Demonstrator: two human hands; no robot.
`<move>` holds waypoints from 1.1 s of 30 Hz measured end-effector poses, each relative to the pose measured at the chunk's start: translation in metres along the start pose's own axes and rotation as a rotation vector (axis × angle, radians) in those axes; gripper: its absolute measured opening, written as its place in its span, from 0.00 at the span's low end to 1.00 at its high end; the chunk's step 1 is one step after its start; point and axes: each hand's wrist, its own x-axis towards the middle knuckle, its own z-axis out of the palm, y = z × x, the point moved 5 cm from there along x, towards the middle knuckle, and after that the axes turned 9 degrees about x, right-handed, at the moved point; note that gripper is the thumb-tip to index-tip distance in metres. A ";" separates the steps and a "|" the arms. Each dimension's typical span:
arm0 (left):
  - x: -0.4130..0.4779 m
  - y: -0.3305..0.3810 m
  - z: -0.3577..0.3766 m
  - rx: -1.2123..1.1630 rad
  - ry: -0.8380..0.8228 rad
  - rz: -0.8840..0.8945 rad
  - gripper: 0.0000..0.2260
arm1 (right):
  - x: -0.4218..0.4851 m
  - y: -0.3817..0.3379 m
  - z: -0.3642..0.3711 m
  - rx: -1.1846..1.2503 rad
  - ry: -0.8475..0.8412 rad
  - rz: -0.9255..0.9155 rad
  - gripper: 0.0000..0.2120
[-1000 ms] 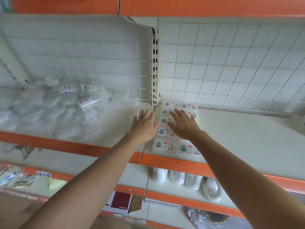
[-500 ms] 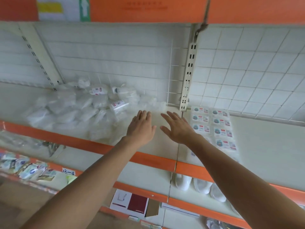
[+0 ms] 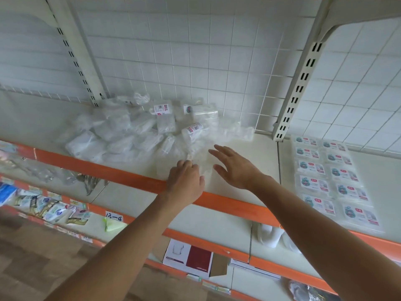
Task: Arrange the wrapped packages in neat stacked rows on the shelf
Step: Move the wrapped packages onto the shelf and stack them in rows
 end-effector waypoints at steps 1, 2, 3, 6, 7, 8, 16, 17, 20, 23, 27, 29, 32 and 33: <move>0.000 -0.001 0.002 -0.008 0.006 0.013 0.16 | 0.000 -0.002 0.002 0.004 0.005 -0.011 0.24; 0.000 -0.002 0.002 -0.014 0.016 0.024 0.16 | 0.001 -0.003 0.004 0.011 0.010 -0.019 0.23; 0.000 -0.002 0.002 -0.019 0.029 0.035 0.16 | 0.001 -0.003 0.006 0.021 0.014 -0.020 0.23; 0.000 -0.005 0.000 -0.068 0.056 0.058 0.12 | 0.002 -0.001 0.009 0.069 0.032 0.044 0.23; 0.001 -0.006 -0.001 -0.085 0.066 0.061 0.10 | 0.002 0.000 0.008 0.085 0.048 0.068 0.22; 0.002 -0.007 -0.001 -0.098 0.072 0.065 0.09 | 0.003 0.000 0.008 0.096 0.061 0.081 0.22; 0.012 -0.010 0.000 -0.133 0.104 0.124 0.12 | 0.001 0.010 0.014 0.059 -0.064 0.210 0.19; 0.012 -0.015 -0.001 -0.113 0.120 0.073 0.13 | -0.001 0.012 0.012 0.049 -0.059 0.230 0.20; 0.008 -0.028 0.000 -0.068 0.075 -0.074 0.15 | -0.001 0.012 0.006 0.034 -0.021 0.256 0.18; 0.005 -0.024 0.003 -0.115 0.042 -0.020 0.16 | 0.001 0.006 0.008 0.033 0.019 0.221 0.16; 0.006 -0.027 0.000 -0.284 0.025 0.022 0.18 | 0.000 0.002 0.006 -0.037 0.088 0.257 0.14; 0.008 -0.040 0.000 -0.229 0.027 -0.057 0.18 | -0.002 0.003 0.005 -0.055 0.103 0.281 0.15; 0.006 -0.054 0.006 -0.255 -0.051 -0.128 0.19 | -0.004 0.000 0.007 -0.028 0.112 0.267 0.16; 0.005 -0.056 0.007 -0.271 -0.059 -0.122 0.19 | -0.005 -0.002 0.008 -0.020 0.113 0.258 0.16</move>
